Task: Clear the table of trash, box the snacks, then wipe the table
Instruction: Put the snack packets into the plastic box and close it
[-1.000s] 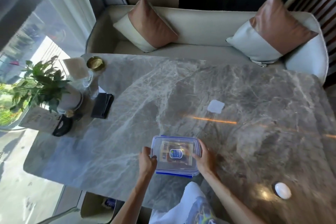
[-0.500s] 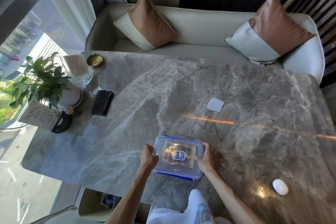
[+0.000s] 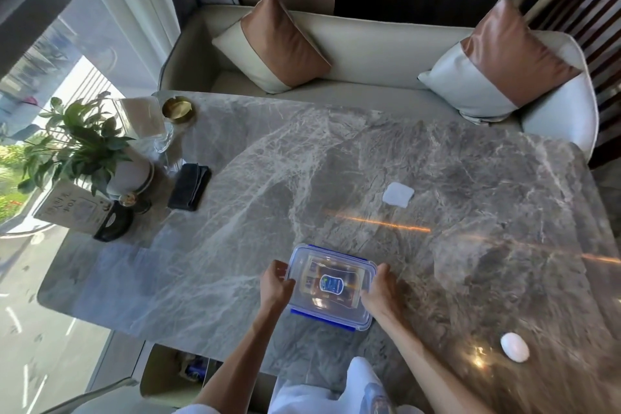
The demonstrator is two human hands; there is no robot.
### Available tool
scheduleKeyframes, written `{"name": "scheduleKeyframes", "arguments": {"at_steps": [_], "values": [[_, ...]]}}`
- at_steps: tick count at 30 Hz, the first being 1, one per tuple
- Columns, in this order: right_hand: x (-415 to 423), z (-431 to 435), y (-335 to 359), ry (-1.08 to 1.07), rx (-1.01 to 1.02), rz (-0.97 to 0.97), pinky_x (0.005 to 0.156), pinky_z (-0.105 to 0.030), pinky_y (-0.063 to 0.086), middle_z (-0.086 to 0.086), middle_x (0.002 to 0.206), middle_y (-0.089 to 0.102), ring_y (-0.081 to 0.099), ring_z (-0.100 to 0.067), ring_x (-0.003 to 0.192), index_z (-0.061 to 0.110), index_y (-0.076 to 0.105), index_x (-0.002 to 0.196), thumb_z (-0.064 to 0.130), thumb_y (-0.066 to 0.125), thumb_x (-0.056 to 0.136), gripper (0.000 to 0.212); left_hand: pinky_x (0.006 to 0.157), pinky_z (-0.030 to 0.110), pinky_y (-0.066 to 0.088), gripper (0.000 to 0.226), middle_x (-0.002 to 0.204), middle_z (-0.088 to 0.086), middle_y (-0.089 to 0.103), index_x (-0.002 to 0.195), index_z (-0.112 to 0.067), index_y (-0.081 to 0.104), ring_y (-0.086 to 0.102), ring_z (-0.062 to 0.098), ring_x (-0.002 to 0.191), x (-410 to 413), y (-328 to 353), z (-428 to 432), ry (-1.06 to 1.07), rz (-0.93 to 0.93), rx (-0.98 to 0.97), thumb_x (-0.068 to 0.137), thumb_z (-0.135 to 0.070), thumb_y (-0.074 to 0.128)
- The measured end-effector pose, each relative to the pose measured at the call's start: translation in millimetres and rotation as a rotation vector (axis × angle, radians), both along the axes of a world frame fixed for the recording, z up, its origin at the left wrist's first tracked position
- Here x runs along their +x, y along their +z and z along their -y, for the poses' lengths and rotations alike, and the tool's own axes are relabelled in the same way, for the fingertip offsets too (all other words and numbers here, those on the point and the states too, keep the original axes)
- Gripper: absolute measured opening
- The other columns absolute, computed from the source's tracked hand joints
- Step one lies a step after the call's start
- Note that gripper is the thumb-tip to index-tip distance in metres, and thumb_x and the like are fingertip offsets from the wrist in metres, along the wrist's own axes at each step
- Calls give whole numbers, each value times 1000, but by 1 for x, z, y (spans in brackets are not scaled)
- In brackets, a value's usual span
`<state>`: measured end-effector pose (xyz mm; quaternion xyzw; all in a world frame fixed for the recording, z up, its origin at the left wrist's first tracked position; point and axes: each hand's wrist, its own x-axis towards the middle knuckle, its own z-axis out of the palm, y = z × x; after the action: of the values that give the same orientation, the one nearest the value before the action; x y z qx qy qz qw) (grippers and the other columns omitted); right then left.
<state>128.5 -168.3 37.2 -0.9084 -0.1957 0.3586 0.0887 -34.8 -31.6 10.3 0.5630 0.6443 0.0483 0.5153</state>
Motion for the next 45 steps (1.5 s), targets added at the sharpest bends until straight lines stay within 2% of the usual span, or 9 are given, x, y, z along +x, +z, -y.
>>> {"name": "scheduleKeyframes", "arguments": {"at_steps": [4,8,13,18,26,31,35,40,45], "values": [[10,-20,10,172,-209,161,101,-39,44,-15,137,49,47,-30,127,6,45,129,30,61,89,50,103,45,43,63,132,24,53,139,-1,42,53,37,123,4,2,9,64,21,79,84,-10,71],[31,-48,4,279,12,55,113,-39,35,-9,153,38,37,-27,140,11,39,143,38,56,93,59,115,51,31,96,149,25,33,150,-6,18,35,38,137,7,0,36,381,48,-143,78,-22,80],[43,-71,-12,224,5,-395,117,-39,30,-10,159,28,30,-27,146,12,24,153,39,55,95,70,61,33,50,39,87,12,62,121,3,53,56,21,69,6,-3,67,396,266,-596,93,-23,62],[57,-65,-24,0,59,-494,114,-42,36,-12,152,42,42,-27,138,10,36,148,39,60,92,67,77,41,53,10,89,10,67,95,-15,58,64,31,83,28,-1,39,433,286,-360,91,-21,65],[55,-37,-42,-369,186,-547,90,-29,46,-13,136,56,59,-25,112,6,42,141,33,68,88,64,94,53,50,54,113,29,61,129,4,54,64,42,104,65,1,1,198,167,2,81,-7,75],[42,-32,-47,-424,299,-384,100,-42,48,-19,126,59,60,-32,112,6,58,126,25,70,86,46,102,46,49,72,126,14,62,143,-10,45,62,24,112,67,5,15,78,330,26,78,-16,75],[22,-30,-48,-330,289,-72,100,-41,43,-22,113,57,53,-35,110,12,68,117,32,66,87,36,94,20,43,67,137,2,59,148,-16,38,55,7,117,72,-1,21,95,271,61,88,-13,67],[17,-34,-49,-370,231,40,100,-41,45,-24,114,60,56,-37,110,17,65,126,34,63,89,41,77,13,38,60,123,7,70,145,-19,43,66,20,107,81,-9,20,87,112,116,89,-7,58],[17,-38,-49,-370,167,96,99,-38,44,-17,118,54,53,-34,112,21,61,130,36,58,92,41,70,22,40,64,70,-10,66,147,-21,41,59,20,70,89,-11,22,128,37,99,86,-8,56]]}}
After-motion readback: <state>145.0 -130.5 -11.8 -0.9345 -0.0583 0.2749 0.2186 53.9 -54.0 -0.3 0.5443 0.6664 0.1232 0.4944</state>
